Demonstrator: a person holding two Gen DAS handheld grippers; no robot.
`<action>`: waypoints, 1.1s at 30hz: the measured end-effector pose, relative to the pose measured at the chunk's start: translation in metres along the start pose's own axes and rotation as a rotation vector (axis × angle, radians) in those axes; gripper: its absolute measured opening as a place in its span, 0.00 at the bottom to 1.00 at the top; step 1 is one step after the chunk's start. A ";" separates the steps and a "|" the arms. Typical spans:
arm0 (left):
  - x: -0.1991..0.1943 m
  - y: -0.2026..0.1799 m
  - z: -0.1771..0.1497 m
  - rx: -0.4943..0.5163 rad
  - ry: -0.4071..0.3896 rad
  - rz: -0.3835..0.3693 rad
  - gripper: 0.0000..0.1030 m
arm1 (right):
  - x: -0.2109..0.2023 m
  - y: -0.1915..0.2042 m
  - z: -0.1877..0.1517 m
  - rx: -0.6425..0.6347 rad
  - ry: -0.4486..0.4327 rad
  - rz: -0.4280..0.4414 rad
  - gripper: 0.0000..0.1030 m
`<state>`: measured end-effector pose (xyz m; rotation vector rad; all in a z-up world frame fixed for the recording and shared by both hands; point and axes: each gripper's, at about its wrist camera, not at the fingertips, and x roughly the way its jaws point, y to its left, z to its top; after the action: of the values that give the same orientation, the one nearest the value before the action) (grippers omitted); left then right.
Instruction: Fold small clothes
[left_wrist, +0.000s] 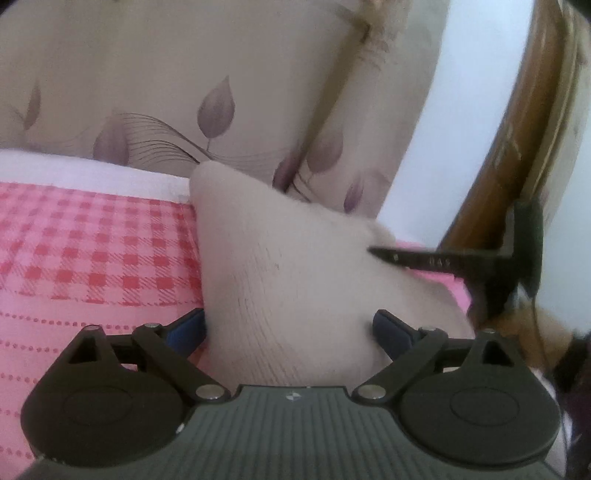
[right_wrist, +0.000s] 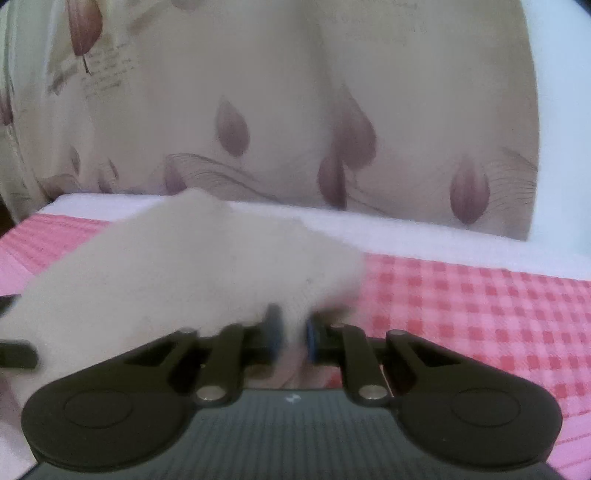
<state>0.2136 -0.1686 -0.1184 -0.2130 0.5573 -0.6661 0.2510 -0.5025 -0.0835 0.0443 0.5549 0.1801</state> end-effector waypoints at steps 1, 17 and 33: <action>0.000 0.003 0.000 -0.018 -0.001 -0.003 0.94 | -0.002 -0.004 -0.003 0.039 -0.020 -0.011 0.42; -0.024 -0.007 -0.001 0.005 -0.134 -0.008 1.00 | -0.101 0.042 -0.087 0.260 -0.078 0.139 0.27; -0.023 -0.020 -0.004 0.099 -0.131 -0.018 1.00 | -0.109 0.051 -0.090 0.050 0.061 0.029 0.06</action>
<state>0.1857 -0.1694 -0.1050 -0.1674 0.3963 -0.6899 0.1040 -0.4727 -0.0986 0.0957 0.6198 0.1966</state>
